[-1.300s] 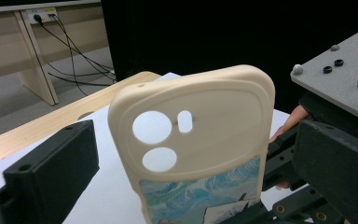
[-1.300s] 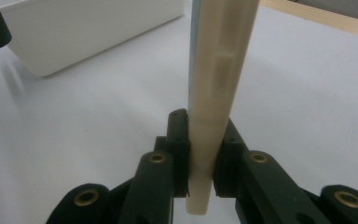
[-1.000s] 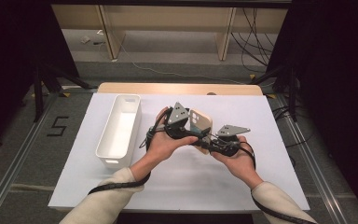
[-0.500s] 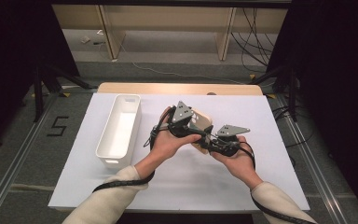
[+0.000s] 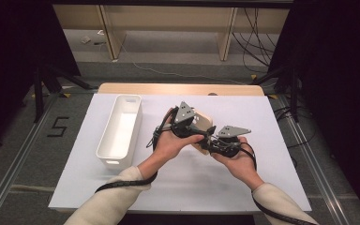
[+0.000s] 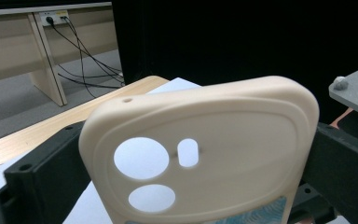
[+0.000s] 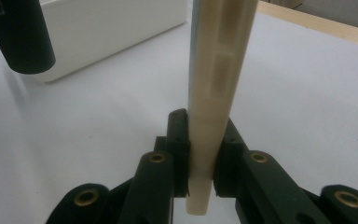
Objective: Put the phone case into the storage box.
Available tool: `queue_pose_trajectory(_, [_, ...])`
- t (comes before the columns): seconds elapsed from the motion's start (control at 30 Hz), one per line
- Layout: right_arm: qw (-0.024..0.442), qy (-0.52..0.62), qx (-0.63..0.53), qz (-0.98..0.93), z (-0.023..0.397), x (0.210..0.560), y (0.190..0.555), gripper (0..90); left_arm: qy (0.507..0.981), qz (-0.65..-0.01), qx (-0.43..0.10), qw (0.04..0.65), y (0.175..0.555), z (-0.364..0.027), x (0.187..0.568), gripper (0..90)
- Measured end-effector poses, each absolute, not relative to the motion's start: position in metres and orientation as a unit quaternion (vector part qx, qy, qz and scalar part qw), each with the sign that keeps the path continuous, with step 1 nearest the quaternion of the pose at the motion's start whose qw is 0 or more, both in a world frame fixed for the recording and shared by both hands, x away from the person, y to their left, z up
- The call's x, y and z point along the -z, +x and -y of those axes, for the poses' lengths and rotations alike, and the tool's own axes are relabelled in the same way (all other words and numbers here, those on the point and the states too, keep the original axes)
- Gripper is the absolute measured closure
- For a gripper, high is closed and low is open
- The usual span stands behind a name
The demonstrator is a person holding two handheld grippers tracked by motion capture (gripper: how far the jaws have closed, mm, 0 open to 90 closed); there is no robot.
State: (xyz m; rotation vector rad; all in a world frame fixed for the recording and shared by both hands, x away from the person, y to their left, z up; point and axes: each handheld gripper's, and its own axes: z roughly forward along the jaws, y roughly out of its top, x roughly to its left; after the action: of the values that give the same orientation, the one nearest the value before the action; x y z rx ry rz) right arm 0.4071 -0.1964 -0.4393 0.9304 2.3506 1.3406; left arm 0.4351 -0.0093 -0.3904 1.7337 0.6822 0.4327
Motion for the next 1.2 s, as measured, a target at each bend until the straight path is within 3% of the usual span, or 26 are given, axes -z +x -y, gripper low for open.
queue_pose_trajectory(0.57, [0.146, 0.323, -0.469, -0.809, 0.197, 0.440, 0.408, 77.4, 0.734, -0.290, -0.191, 0.584, 0.432, 0.009, 0.388, 8.7])
queue_pose_trajectory(0.77, [0.147, 0.328, -0.471, -0.805, 0.197, 0.441, 0.409, 64.7, 0.733, -0.288, -0.192, 0.586, 0.433, 0.009, 0.386, 9.5])
queue_pose_trajectory(1.03, [0.153, 0.336, -0.495, -0.787, 0.201, 0.438, 0.410, 26.7, 0.732, -0.288, -0.201, 0.584, 0.437, 0.001, 0.381, 9.7])
queue_pose_trajectory(1.2, [0.157, 0.324, -0.496, -0.790, 0.205, 0.438, 0.408, 14.9, 0.731, -0.290, -0.207, 0.583, 0.438, -0.006, 0.378, 9.8])
